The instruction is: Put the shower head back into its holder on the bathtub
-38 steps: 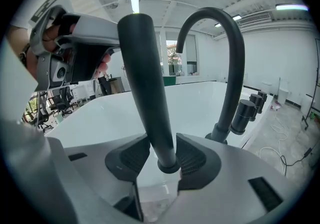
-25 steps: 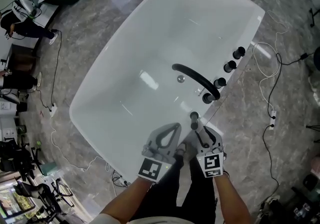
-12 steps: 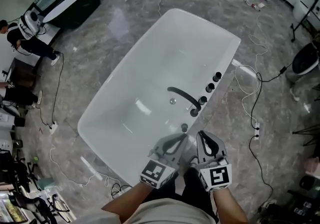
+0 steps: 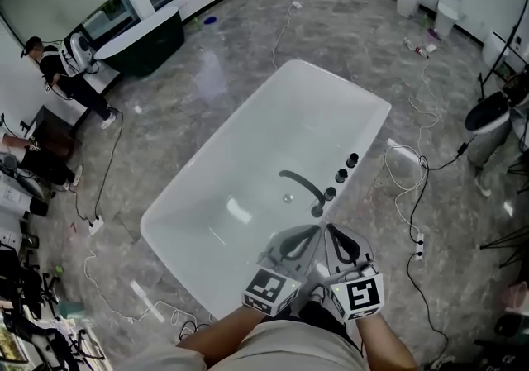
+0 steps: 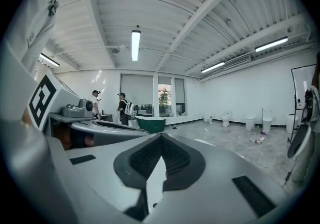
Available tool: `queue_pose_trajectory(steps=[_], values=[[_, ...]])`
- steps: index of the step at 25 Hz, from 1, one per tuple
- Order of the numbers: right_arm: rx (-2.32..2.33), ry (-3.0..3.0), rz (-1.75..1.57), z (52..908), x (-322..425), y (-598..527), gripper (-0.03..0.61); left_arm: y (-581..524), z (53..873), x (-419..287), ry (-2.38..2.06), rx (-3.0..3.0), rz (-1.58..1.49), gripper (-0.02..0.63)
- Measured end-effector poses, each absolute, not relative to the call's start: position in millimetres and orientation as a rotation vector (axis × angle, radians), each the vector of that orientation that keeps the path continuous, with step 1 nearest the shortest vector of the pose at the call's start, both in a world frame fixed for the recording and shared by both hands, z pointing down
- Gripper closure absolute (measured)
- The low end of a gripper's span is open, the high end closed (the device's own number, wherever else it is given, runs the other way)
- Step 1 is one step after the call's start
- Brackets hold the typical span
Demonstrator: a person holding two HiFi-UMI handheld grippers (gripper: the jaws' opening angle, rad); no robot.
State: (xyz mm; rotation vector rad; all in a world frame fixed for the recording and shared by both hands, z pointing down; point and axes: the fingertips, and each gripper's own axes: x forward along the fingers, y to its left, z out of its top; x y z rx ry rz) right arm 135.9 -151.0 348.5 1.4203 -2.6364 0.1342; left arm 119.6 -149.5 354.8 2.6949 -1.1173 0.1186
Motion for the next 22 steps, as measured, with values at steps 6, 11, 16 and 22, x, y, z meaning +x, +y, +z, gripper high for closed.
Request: queue_pose_trajectory(steps=[6,11,16,22], values=[[1.38,-2.661,0.102,337.9,138.1,-143.2,0.565,-140.5,343.4,124.2,-1.179,2.699,0.098,0.609],[1.344,-2.681,0.107,339.1,138.5,-136.5,0.566,-135.2,342.2,118.6,-1.238,2.675,0.082,0.609],[1.316,-2.694,0.115,342.2,145.5,-128.5,0.566,-127.0,343.8,124.7,-1.266,2.656,0.084,0.609],[1.305,-2.701,0.115,341.2,150.8,-117.0,0.566,-114.6,341.3,130.1,-1.28,2.651,0.079,0.609]])
